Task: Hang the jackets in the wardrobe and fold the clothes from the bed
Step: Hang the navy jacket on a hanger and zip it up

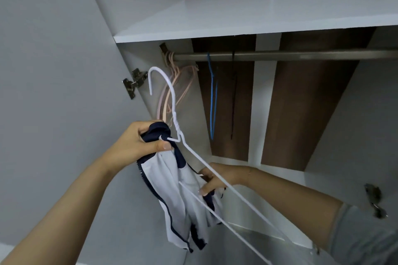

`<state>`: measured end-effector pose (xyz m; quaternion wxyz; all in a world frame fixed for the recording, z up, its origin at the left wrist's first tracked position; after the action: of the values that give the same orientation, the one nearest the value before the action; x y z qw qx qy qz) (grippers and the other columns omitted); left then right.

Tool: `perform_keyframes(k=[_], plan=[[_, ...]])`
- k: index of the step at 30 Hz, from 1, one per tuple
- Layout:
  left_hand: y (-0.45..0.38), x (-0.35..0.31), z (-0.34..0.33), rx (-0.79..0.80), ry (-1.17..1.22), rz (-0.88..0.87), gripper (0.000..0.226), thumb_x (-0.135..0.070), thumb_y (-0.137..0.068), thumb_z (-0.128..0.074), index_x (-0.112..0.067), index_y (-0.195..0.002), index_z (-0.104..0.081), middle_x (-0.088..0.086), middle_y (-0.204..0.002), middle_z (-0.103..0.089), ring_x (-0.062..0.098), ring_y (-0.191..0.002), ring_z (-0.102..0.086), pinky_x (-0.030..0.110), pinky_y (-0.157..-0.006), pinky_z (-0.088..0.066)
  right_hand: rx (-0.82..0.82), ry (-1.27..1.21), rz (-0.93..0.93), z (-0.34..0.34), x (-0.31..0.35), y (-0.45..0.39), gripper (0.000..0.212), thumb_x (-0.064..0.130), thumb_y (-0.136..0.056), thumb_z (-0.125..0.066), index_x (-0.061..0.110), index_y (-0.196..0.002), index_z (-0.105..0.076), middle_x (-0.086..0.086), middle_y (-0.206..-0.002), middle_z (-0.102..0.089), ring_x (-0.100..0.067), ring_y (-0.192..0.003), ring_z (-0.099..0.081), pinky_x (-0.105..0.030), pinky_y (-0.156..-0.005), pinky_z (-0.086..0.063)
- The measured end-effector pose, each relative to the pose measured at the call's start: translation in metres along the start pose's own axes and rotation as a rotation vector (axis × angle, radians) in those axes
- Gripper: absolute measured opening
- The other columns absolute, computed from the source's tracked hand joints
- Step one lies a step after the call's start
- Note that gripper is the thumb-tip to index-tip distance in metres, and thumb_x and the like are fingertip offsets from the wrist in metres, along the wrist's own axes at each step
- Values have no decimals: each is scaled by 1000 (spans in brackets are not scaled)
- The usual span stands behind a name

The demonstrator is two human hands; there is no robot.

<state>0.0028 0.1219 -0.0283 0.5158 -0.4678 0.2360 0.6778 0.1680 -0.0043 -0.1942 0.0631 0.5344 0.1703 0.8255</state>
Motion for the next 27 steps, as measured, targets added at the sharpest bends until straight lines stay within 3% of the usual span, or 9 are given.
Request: perform_keyframes(k=[4, 7, 11, 14, 16, 19, 22, 24, 27], plan=[[7, 4, 9, 78, -18, 61, 40, -37, -61, -82, -4, -74, -64, 22, -72, -52, 23, -68, -53, 36, -67, -41, -30, -10, 29, 15, -1, 10, 18, 10, -79, -76, 3, -79, -60, 2, -87, -48, -12, -84, -48, -25, -77, -38], [10, 10, 8, 141, -61, 54, 41, -37, -62, -83, -2, -73, -65, 20, -74, -51, 29, -66, -52, 37, -66, -39, -173, -248, 49, 33, -2, 22, 24, 7, -67, -58, 1, -89, -67, -2, -99, -56, -13, -91, -54, -24, -82, -40], [6, 15, 6, 144, -92, 35, 61, -40, -62, -84, 13, -88, -65, 34, -95, -55, 49, -87, -58, 59, -80, -46, -92, -541, -96, 42, -13, 35, 19, 10, -50, -62, 12, -67, -70, -4, -79, -66, -17, -77, -62, -27, -67, -45], [0, 15, 4, 183, -96, 41, 65, -39, -65, -84, 16, -92, -63, 38, -100, -53, 53, -92, -56, 64, -89, -42, 27, -679, -189, 35, -23, 47, 27, 8, -58, -64, 13, -81, -78, -6, -92, -72, -20, -86, -68, -27, -76, -55], [-5, 15, 2, 208, -123, 34, 57, -39, -67, -84, 11, -86, -64, 31, -92, -54, 48, -85, -57, 56, -80, -46, 49, -753, -165, 35, -26, 56, 25, 16, -65, -69, 13, -88, -79, -6, -96, -73, -19, -88, -69, -27, -78, -56], [-9, 18, -1, 201, -142, 29, 17, -31, -71, -86, -22, -75, -72, -3, -81, -57, 18, -75, -60, 25, -71, -45, -13, -882, -67, 46, -23, 70, 23, 36, -80, -68, 17, -87, -78, 0, -91, -72, -12, -83, -67, -22, -76, -51], [-13, 32, -4, 147, -194, 67, 12, -34, -69, -80, -33, -71, -69, -13, -82, -50, 6, -75, -55, 17, -73, -41, -143, -600, -41, 62, -19, 91, 13, 28, -86, -73, 24, -97, -74, 4, -102, -70, -6, -93, -66, -17, -82, -48], [-16, 41, -8, 125, -274, 101, 15, -43, -69, -78, -32, -74, -68, -13, -83, -52, 7, -75, -56, 22, -74, -44, -305, -300, -52, 78, -19, 104, 37, 21, -85, -75, 24, -119, -63, 6, -114, -67, 1, -102, -64, -15, -88, -47], [-21, 47, -17, 101, -363, 125, 23, -52, -71, -74, -33, -83, -68, -15, -84, -60, 4, -76, -60, 28, -74, -48, -454, 155, -47, 100, -7, 127, 19, 29, -88, -71, 17, -102, -67, 12, -87, -65, 10, -74, -61, -10, -67, -46]])
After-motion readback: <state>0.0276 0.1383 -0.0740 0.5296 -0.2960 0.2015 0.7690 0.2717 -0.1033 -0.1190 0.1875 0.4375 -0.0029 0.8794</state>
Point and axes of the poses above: each hand's wrist, its own y-axis away from the middle knuckle, its own z-axis out of the back of the hand, x = y × z, the point moved 2 cm from there along -y, towards the middle knuckle
